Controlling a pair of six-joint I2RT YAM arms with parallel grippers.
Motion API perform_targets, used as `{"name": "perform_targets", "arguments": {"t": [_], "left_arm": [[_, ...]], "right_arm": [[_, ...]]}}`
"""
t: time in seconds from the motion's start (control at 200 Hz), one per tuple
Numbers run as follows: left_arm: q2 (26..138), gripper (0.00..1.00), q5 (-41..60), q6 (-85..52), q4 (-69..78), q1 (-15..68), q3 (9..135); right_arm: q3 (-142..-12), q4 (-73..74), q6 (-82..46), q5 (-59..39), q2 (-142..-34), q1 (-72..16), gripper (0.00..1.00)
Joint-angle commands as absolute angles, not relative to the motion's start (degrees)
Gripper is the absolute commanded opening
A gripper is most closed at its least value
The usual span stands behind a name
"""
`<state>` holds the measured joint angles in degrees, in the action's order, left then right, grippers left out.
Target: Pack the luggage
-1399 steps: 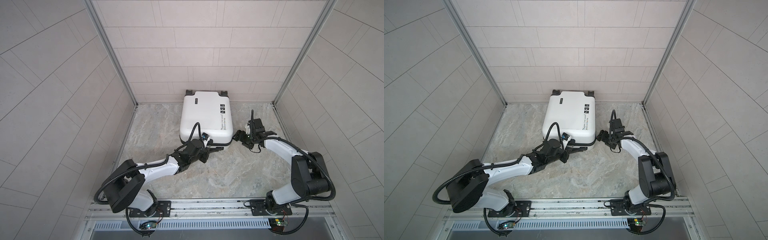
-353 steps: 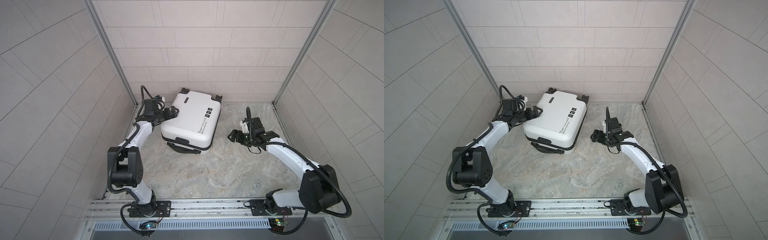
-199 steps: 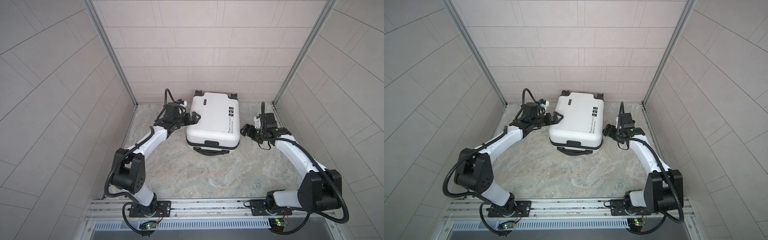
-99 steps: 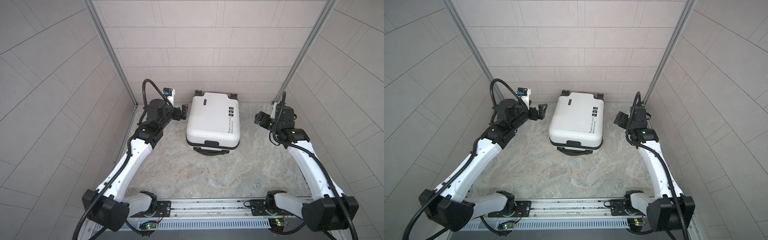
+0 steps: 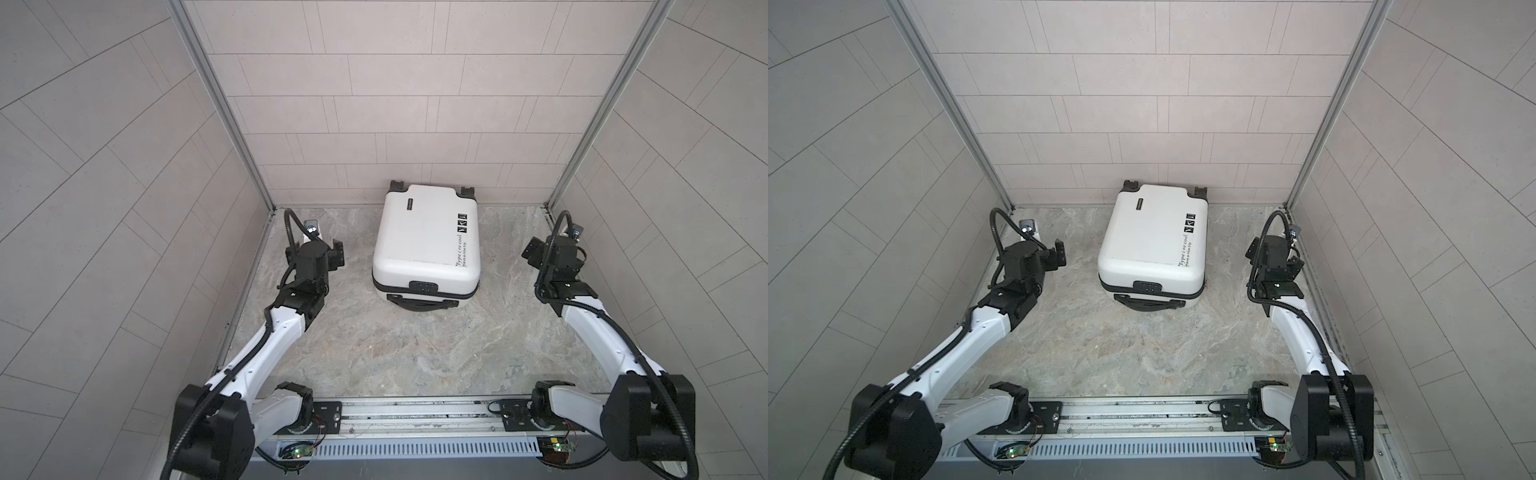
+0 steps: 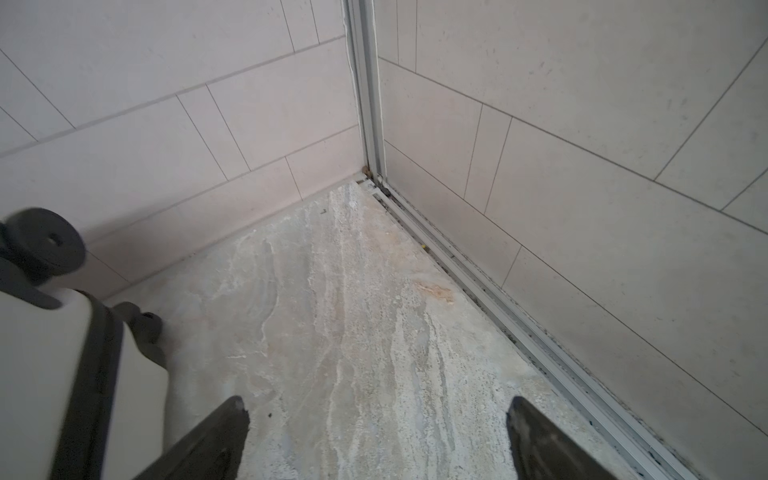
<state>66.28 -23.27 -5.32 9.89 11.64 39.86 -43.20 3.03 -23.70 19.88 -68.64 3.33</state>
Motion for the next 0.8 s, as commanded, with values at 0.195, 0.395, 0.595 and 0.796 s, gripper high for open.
{"name": "perform_targets", "arguments": {"t": [0.195,0.395,0.595,0.796], "left_arm": [[77.01,1.00,-29.60,-11.25,23.76,7.03,32.69],[77.79,1.00,-29.09,-8.55,29.65,7.04,31.29],[76.69,1.00,-28.30,-5.20,31.00,7.20,29.74],[77.56,1.00,-30.16,-4.72,32.77,7.19,26.72]], "right_arm": [[-31.65,16.99,-16.27,29.08,-75.64,-0.28,1.00],[-26.86,24.21,-14.93,28.98,-76.36,-1.70,1.00],[-25.40,29.56,-12.39,28.26,-76.85,-3.13,1.00],[-24.66,29.83,-11.62,26.86,-75.96,-3.95,1.00]]}}
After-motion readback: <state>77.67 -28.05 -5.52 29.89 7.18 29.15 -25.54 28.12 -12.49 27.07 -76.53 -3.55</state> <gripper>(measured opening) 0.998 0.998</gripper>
